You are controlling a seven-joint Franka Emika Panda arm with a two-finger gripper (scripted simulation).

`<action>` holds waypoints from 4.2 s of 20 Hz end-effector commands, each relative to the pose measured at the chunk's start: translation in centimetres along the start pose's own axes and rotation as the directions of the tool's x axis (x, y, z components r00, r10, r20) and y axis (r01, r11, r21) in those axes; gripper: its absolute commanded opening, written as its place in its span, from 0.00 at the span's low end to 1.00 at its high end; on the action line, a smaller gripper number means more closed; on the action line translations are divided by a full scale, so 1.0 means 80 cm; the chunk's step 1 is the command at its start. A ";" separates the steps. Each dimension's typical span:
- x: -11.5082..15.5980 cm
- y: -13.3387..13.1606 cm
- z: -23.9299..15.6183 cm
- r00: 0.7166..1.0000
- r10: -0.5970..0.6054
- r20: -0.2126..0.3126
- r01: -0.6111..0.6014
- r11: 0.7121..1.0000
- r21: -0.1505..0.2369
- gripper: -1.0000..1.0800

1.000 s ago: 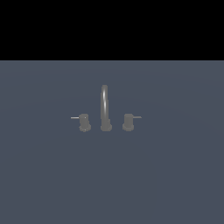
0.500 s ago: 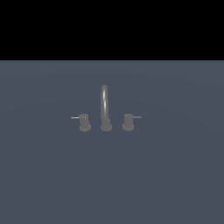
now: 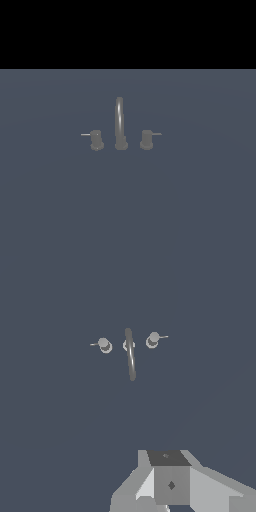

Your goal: Turn on the faucet by rotating a designated handle.

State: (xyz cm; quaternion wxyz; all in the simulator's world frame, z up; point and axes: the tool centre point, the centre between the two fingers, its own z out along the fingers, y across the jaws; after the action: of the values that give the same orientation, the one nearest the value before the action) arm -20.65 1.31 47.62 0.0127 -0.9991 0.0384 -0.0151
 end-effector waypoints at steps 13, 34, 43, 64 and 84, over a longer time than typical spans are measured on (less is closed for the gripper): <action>0.137 0.020 0.088 0.920 0.392 -0.003 -0.392 0.920 -0.024 0.00; 0.288 0.078 0.306 0.537 0.844 -0.021 -0.844 0.536 -0.036 0.00; 0.320 0.108 0.421 0.310 0.951 -0.024 -0.951 0.309 -0.034 0.00; 0.328 0.132 0.523 0.104 0.994 -0.023 -0.994 0.104 -0.032 0.00; 0.267 0.150 0.521 0.107 0.994 -0.023 -0.994 0.106 -0.027 0.00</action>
State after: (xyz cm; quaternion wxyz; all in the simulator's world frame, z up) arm 2.39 -11.43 6.33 0.0072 -0.7180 0.6959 -0.0103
